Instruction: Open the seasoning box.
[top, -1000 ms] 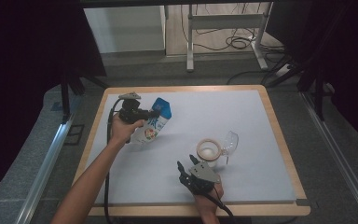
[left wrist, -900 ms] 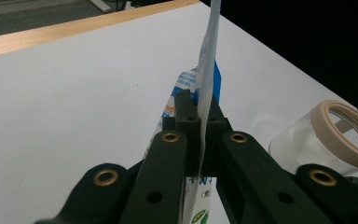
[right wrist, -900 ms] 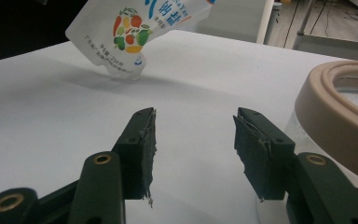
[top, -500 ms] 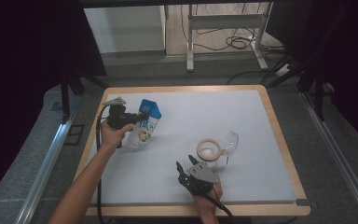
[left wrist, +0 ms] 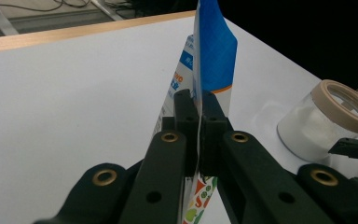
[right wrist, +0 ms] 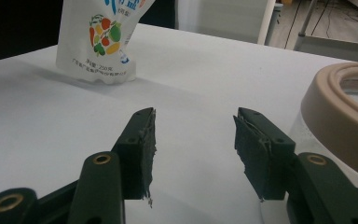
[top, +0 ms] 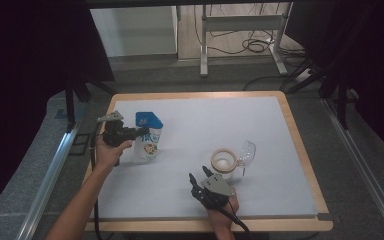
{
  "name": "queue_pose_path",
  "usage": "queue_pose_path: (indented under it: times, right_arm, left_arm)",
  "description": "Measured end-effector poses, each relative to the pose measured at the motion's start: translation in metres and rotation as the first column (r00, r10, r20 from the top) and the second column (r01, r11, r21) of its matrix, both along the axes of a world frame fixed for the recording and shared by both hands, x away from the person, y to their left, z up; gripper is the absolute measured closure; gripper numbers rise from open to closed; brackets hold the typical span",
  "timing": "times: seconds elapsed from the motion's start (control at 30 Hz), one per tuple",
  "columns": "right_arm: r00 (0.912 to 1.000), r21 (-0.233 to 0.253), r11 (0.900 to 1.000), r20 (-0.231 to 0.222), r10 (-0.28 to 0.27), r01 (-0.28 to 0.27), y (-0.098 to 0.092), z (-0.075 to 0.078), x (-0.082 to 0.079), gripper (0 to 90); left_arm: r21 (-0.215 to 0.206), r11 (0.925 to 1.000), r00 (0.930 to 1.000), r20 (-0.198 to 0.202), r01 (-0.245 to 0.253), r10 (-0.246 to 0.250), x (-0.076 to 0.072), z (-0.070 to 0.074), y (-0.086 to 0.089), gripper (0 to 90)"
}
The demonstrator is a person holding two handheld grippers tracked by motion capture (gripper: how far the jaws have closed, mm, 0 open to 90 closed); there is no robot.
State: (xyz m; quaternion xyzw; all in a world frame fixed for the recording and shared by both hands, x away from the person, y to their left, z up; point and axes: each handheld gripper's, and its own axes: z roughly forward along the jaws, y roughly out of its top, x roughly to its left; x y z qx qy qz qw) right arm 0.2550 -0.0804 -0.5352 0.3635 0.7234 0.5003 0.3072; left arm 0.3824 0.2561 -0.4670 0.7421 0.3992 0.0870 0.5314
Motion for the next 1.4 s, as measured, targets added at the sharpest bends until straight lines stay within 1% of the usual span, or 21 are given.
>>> queue_pose_path:
  times: [0.03, 0.2, 0.27, 0.4, 0.47, 0.5, 0.53, 0.57, 0.6, 0.63, 0.73, 0.77, 0.83, 0.87, 1.0, 1.13, 1.17, 1.23, 1.37, 1.4]
  right_arm:
    - [1.0, -0.001, 1.0, 0.0, 0.002, -0.002, 0.0, 0.0, 0.0, 48.6]
    - [1.0, -0.001, 1.0, 0.0, 0.004, -0.004, 0.001, 0.0, -0.001, 48.6]
    - [1.0, -0.001, 1.0, 0.001, 0.004, -0.004, 0.001, 0.0, -0.001, 48.6]
    - [1.0, -0.001, 1.0, 0.001, 0.004, -0.004, 0.001, 0.0, -0.001, 48.1]
    - [1.0, 0.0, 1.0, 0.002, 0.003, -0.003, 0.0, 0.0, -0.001, 48.1]
    - [1.0, -0.003, 1.0, 0.001, 0.003, -0.003, 0.0, 0.001, -0.001, 48.1]
    - [1.0, -0.004, 1.0, 0.001, 0.003, -0.003, 0.0, 0.001, -0.001, 48.1]
    - [1.0, -0.003, 1.0, 0.001, 0.002, -0.002, -0.001, 0.001, -0.001, 48.1]
    - [1.0, -0.003, 1.0, 0.001, 0.002, -0.002, -0.001, 0.001, -0.001, 48.1]
    - [1.0, -0.006, 1.0, 0.004, 0.004, -0.004, -0.001, 0.002, -0.001, 48.1]
    - [1.0, -0.004, 1.0, 0.004, 0.002, -0.002, -0.001, 0.003, 0.0, 48.1]
    - [1.0, -0.006, 1.0, 0.002, 0.01, -0.01, -0.001, 0.004, 0.001, 48.0]
    - [0.9999, -0.007, 1.0, 0.003, 0.011, -0.011, -0.001, 0.004, 0.001, 47.9]
    - [0.9999, -0.006, 1.0, 0.001, 0.013, -0.013, -0.001, 0.006, 0.001, 47.9]
    - [0.9999, -0.009, 1.0, 0.006, 0.015, -0.015, -0.001, 0.007, 0.002, 47.9]
    - [0.9998, -0.01, 1.0, 0.011, 0.014, -0.014, -0.001, 0.009, 0.002, 47.9]
    - [0.9998, -0.012, 1.0, 0.012, 0.014, -0.013, -0.001, 0.01, 0.002, 47.9]
    - [0.9998, -0.013, 1.0, 0.011, 0.014, -0.014, -0.002, 0.01, 0.002, 47.9]
    - [0.9998, -0.013, 1.0, 0.015, 0.013, -0.013, -0.002, 0.011, 0.002, 47.9]
    - [0.9998, -0.013, 1.0, 0.015, 0.013, -0.013, -0.002, 0.011, 0.002, 47.9]
  left_arm:
    - [0.006, 1.0, 1.0, 0.008, 0.001, -0.001, -0.002, 0.0, 0.0, 89.8]
    - [0.013, 0.9999, 0.9997, 0.022, 0.006, -0.006, -0.008, -0.001, 0.0, 89.7]
    - [0.029, 0.9996, 0.9994, 0.035, 0.001, -0.002, -0.012, -0.001, 0.0, 89.5]
    - [0.034, 0.9994, 0.999, 0.046, -0.002, 0.0, -0.017, -0.002, 0.002, 89.0]
    - [0.032, 0.9995, 0.9989, 0.047, -0.003, 0.002, -0.018, -0.003, 0.004, 88.5]
    - [0.03, 0.9994, 0.9985, 0.052, -0.016, 0.014, -0.021, -0.004, 0.007, 88.2]
    - [0.03, 0.9994, 0.9985, 0.052, -0.016, 0.014, -0.021, -0.004, 0.007, 88.1]
    - [0.021, 0.9995, 0.9983, 0.054, -0.024, 0.023, -0.023, -0.005, 0.012, 87.8]
    - [0.021, 0.9995, 0.9983, 0.054, -0.024, 0.023, -0.023, -0.005, 0.012, 87.6]
    - [0.009, 0.9995, 0.9984, 0.049, -0.029, 0.029, -0.023, -0.007, 0.015, 87.2]
    - [0.006, 0.9995, 0.9984, 0.048, -0.029, 0.029, -0.024, -0.008, 0.017, 86.7]
    - [0.014, 0.9994, 0.9984, 0.049, -0.031, 0.03, -0.024, -0.009, 0.018, 85.2]
    - [0.016, 0.9994, 0.9984, 0.048, -0.03, 0.03, -0.024, -0.009, 0.017, 84.2]
    - [0.015, 0.9995, 0.9985, 0.046, -0.029, 0.029, -0.024, -0.01, 0.017, 81.2]
    - [0.014, 0.9996, 0.9989, 0.042, -0.023, 0.023, -0.022, -0.012, 0.017, 78.6]
    - [0.012, 0.9997, 0.9989, 0.044, -0.019, 0.019, -0.021, -0.012, 0.016, 71.9]
    - [0.006, 0.9997, 0.9989, 0.04, -0.024, 0.024, -0.021, -0.011, 0.016, 71.1]
    - [0.009, 0.9995, 0.9986, 0.042, -0.031, 0.03, -0.02, -0.011, 0.016, 70.5]
    - [0.012, 0.9994, 0.9987, 0.041, -0.031, 0.031, -0.02, -0.01, 0.015, 65.3]
    - [0.011, 0.9995, 0.9987, 0.041, -0.03, 0.03, -0.02, -0.01, 0.015, 65.3]
